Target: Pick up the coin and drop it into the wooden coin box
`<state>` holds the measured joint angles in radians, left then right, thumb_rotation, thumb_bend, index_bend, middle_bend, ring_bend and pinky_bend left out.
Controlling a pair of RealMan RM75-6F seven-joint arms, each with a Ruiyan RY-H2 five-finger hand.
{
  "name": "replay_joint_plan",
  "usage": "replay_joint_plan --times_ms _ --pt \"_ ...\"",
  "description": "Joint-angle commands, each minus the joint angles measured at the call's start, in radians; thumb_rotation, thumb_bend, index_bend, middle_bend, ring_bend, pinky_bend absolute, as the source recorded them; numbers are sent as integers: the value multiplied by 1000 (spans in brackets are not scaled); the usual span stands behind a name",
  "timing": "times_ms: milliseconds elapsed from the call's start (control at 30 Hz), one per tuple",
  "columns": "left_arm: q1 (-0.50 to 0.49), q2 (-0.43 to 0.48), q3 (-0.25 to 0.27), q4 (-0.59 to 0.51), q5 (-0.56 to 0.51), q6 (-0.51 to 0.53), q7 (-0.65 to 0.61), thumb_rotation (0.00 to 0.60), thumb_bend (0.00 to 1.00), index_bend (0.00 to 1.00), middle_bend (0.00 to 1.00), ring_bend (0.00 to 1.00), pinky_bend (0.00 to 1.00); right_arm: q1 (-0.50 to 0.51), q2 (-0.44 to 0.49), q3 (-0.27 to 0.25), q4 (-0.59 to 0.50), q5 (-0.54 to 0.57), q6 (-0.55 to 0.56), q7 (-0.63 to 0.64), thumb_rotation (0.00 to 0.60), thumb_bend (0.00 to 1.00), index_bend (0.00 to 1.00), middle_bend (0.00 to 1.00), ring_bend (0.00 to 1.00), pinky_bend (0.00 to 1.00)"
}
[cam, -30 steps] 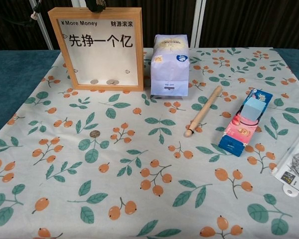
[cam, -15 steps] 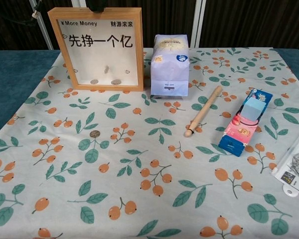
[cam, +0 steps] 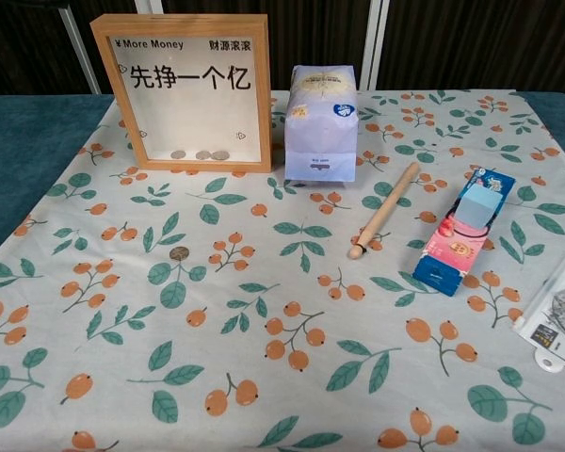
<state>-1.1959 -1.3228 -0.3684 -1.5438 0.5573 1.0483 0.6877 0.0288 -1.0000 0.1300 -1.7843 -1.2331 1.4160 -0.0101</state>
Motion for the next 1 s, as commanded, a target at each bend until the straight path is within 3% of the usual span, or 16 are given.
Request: replay_joint_plan --times_ms 33,200,333,467,633,767,1000 --pt "128 136 6 -212 152 127 -97 600 323 489 146 0 0 -1 0 0 0 -1 3 0 600 440 146 70 11 0" --pt "290 243 95 -374 304 220 -190 600 323 457 144 0 0 0 -2 1 0 -2 3 -1 600 439 145 70 10 0" --pt "443 259 192 -410 487 314 -338 600 323 453 149 0 0 -1 -5 -1 1 -8 7 -3 600 440 146 70 11 0" --pt "551 208 299 -326 650 355 -459 600 322 437 150 0 0 -1 -6 -3 1 -9 7 -7 600 440 146 70 11 0" --pt "600 111 390 -163 777 303 -554 600 323 375 124 0 0 -2 -8 -5 1 -11 8 -11 600 440 146 70 11 0" --pt "613 51 430 -74 850 263 -586 600 323 370 123 0 0 -3 -7 -3 0 -9 11 -10 600 440 145 70 10 0" --pt "607 -89 445 63 923 197 -572 600 333 370 125 0 0 -2 -7 -4 -2 -6 6 -15 600 439 145 70 10 0"
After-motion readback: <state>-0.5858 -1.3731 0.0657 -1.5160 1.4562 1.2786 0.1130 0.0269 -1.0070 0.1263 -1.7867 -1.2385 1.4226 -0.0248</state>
